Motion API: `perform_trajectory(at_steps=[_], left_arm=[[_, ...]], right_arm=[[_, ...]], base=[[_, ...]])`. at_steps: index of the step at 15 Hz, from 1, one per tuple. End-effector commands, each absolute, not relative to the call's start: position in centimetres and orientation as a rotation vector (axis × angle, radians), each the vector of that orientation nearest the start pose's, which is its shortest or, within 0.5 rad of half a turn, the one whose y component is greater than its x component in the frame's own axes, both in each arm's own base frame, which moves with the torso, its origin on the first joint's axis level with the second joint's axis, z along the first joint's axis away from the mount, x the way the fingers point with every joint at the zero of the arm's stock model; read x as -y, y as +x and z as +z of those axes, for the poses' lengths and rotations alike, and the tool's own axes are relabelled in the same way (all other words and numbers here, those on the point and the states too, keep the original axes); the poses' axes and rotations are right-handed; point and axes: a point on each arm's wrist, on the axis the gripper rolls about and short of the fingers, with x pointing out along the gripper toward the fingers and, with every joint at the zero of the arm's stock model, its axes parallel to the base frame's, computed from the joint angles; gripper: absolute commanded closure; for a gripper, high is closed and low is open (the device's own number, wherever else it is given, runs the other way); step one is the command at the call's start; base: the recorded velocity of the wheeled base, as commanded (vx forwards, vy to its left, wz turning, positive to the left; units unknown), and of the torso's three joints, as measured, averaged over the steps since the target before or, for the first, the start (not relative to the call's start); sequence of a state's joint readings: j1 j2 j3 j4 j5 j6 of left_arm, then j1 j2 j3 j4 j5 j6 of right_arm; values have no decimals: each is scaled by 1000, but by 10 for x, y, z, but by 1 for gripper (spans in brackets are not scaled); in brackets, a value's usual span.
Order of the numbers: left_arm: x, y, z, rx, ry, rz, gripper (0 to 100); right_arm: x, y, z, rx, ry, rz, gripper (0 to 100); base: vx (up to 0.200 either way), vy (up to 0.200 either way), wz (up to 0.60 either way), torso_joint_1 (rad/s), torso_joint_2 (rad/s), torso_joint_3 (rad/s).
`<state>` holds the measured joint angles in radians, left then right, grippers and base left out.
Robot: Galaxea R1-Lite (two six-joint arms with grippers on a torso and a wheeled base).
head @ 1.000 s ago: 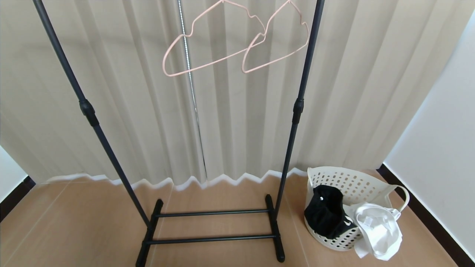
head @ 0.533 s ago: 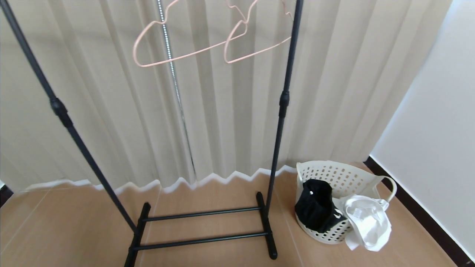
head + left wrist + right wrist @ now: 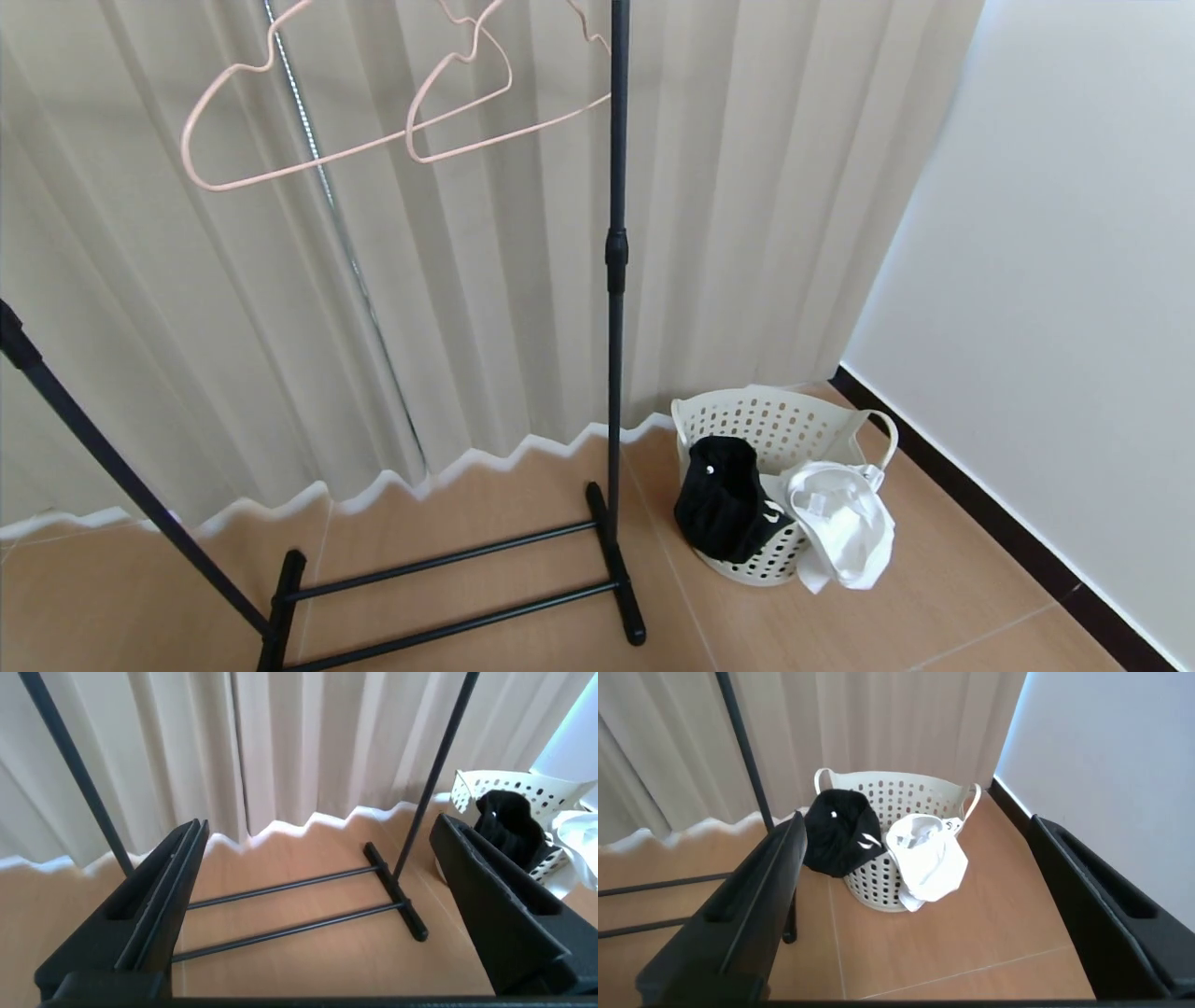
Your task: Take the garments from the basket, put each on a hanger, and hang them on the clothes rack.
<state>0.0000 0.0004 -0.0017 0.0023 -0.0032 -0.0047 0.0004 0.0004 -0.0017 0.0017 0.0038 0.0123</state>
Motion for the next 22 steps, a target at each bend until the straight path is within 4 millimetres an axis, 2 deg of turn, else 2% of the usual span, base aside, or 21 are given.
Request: perform_trajectory(at_steps=[1,3,12,22], left_arm=[[0,-23,76,-2,-6,-3,0],[0,-23,76,-2,-6,-3,0],[0,-23,76,0,-6,-3,0],[0,-23,76,-2,-11,-3,0]], right_arm=[[0,-23,76,-2,12,5,0],[0,-23,76,-2,12,5,0],[0,-23,76,-2,12,5,0],[0,-23,75,-3,15,2,0]], base=[[0,-200,0,-7,7,7],[0,-200,0,7,2,10],[200,0,0,4,3,3],[0,0,0,0,0,-6]])
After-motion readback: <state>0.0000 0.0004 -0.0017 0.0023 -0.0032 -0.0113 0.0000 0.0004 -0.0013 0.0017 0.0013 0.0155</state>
